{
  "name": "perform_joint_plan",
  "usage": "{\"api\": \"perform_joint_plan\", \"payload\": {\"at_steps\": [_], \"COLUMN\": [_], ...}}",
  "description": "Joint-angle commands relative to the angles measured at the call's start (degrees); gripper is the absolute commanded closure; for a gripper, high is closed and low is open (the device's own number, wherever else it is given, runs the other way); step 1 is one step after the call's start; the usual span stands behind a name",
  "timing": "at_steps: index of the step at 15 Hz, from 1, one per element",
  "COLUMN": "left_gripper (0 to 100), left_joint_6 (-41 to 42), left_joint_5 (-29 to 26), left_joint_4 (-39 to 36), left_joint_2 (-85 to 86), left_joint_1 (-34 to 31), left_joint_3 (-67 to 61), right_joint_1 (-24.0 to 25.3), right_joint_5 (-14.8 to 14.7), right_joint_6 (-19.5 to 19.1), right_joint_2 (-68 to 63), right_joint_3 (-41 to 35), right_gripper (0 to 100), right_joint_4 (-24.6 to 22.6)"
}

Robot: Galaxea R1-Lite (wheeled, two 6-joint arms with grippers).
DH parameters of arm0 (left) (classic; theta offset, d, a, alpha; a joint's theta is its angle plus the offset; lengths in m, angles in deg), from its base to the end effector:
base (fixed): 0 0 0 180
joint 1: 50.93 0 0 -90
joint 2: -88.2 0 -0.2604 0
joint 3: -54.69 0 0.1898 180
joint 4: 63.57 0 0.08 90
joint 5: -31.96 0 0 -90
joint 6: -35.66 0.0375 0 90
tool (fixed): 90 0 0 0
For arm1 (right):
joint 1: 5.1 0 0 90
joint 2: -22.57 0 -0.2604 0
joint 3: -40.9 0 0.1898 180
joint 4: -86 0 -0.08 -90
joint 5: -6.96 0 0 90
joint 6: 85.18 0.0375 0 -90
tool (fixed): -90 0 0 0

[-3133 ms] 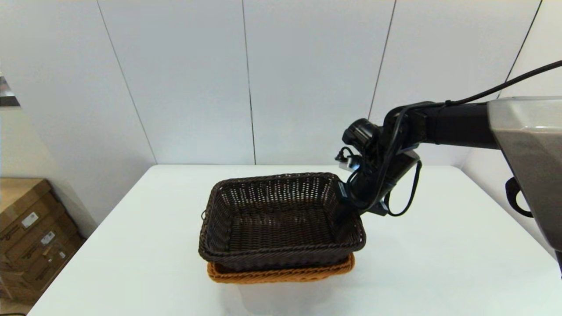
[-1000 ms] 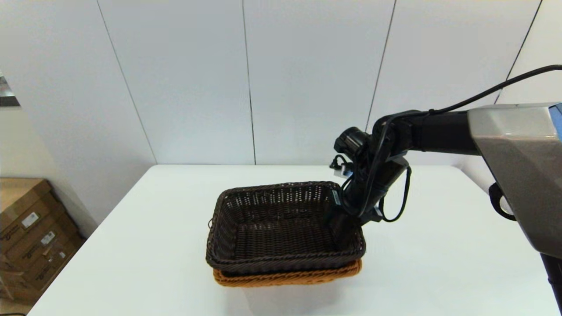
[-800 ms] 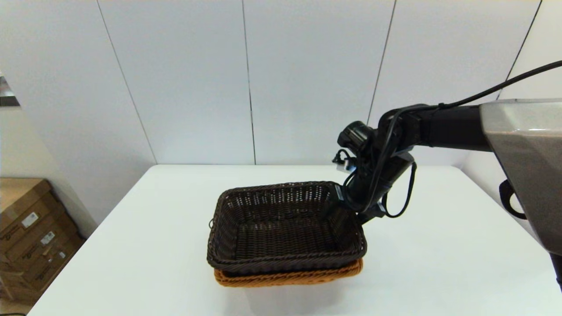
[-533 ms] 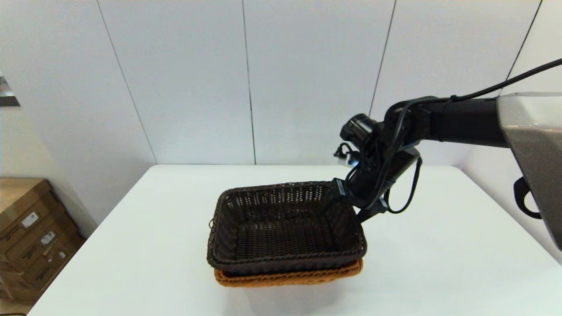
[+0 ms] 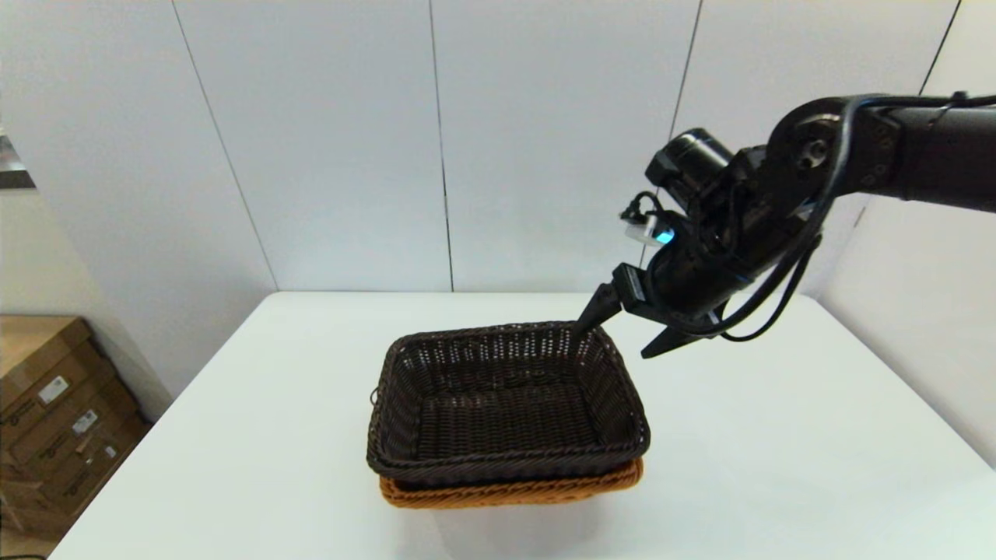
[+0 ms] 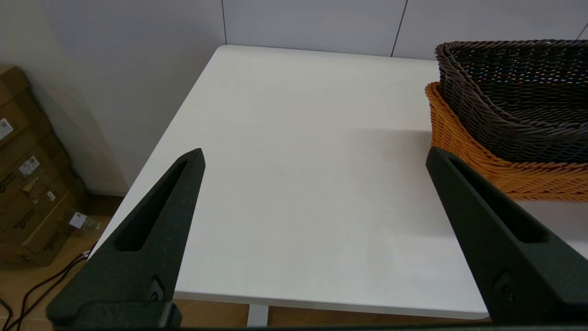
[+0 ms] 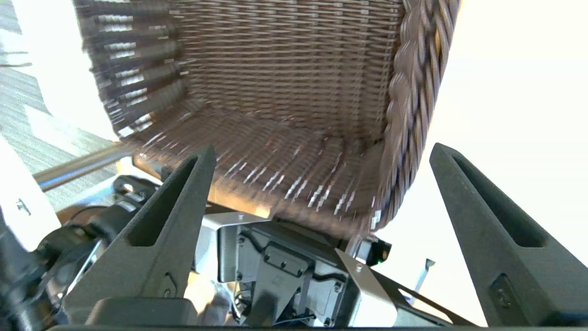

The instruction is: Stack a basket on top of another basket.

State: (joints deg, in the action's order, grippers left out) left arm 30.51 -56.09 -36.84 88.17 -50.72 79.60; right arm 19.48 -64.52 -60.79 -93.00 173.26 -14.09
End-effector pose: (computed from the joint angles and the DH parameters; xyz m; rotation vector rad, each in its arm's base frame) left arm 0.0292 0.0012 0.0762 -0.0893 0.0309 0.0318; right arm 0.3100 0.1549 0.1867 0.3033 1.2466 0.4224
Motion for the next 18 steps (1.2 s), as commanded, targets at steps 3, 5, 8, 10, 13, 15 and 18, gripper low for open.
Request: {"api": "perform_joint_plan", "payload": {"at_steps": [3, 5, 8, 10, 13, 15, 18], "left_gripper": [0, 0, 0, 0, 0, 0, 0], "left_joint_6": [-0.04, -0.04, -0.04, -0.04, -0.04, -0.04, -0.04], "left_joint_5": [-0.02, 0.07, 0.07, 0.07, 0.07, 0.07, 0.07], "left_joint_4": [0.04, 0.04, 0.04, 0.04, 0.04, -0.05, 0.04], "left_joint_2": [0.11, 0.11, 0.11, 0.11, 0.11, 0.11, 0.11], "left_joint_1": [0.06, -0.03, 0.06, -0.03, -0.03, 0.06, -0.03], "left_joint_3": [0.01, 0.01, 0.01, 0.01, 0.01, 0.01, 0.01], "right_joint_1": [-1.64, -2.34, -5.86, -6.91, -8.84, -11.04, -13.5], "right_joint_5": [-5.16, -6.65, -13.16, -14.39, -14.47, -14.65, -18.61], "right_joint_6": [1.62, 3.2, 3.73, 3.82, 3.82, 3.73, 3.56], "right_joint_2": [19.59, 26.18, 37.08, 43.23, 52.73, 59.05, 67.49], "right_joint_3": [-11.38, -15.95, -25.61, -30.89, -39.68, -44.86, -49.78], "right_gripper": [0, 0, 0, 0, 0, 0, 0], "right_joint_4": [-0.14, -0.76, -5.5, -7.61, -11.3, -13.15, -13.85]}}
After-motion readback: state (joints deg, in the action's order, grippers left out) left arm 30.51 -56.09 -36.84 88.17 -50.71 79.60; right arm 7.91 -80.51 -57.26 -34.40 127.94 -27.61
